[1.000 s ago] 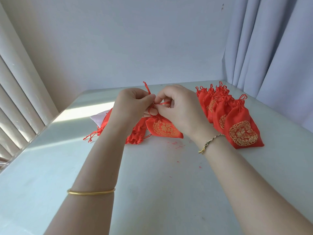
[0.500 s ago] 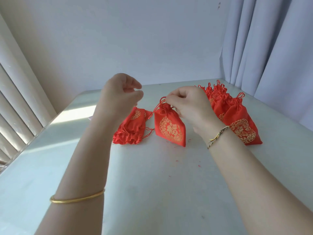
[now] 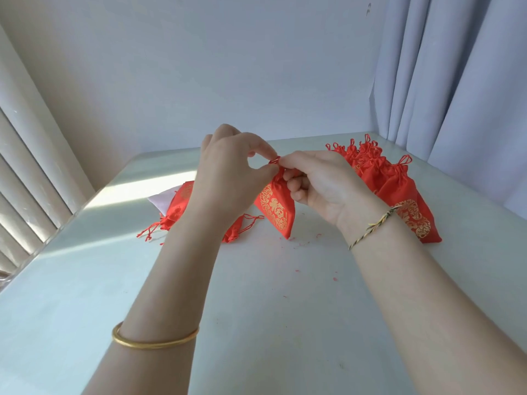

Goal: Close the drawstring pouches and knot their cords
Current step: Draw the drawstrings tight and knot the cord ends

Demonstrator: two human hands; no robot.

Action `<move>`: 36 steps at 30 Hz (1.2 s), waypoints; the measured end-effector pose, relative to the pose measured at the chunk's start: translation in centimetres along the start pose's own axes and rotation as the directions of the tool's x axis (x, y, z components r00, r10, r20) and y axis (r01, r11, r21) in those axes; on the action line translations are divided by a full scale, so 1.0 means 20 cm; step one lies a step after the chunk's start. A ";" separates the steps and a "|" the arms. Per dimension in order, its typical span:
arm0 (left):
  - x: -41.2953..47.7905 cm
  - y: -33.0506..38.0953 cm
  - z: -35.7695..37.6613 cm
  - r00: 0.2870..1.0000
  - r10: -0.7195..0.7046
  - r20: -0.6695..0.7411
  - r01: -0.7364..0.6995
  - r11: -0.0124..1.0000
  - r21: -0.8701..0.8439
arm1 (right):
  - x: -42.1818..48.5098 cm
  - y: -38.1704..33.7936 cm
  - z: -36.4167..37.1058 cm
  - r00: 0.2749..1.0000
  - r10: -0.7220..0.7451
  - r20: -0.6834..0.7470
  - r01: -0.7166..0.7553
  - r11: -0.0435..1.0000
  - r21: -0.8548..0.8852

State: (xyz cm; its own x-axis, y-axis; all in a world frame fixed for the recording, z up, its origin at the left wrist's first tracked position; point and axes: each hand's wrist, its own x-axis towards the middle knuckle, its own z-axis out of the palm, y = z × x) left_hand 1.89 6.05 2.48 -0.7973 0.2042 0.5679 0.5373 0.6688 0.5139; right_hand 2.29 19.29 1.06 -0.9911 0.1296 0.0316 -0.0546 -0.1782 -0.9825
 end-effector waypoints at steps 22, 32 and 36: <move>0.03 -0.10 0.04 0.992 -0.059 -0.110 0.058 0.998 -0.011 | 0.04 0.04 -0.08 0.995 -0.093 -0.023 0.089 0.988 -0.126; 0.01 0.01 0.03 0.963 -0.193 0.187 0.237 0.938 -0.255 | 0.09 0.06 -0.13 0.931 -0.329 -0.156 0.242 0.880 -0.408; 0.00 0.06 0.03 0.901 -0.210 0.379 0.398 0.744 -0.537 | 0.08 0.07 -0.12 0.890 -0.429 -0.153 0.314 0.821 -0.477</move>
State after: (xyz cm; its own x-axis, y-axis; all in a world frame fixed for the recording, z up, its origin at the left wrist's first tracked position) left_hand 2.35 7.30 2.67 -0.9356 0.3144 0.1608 0.2295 0.1951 0.9536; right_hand 0.90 21.52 -0.61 -0.8400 0.3414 0.4216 -0.2976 0.3598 -0.8843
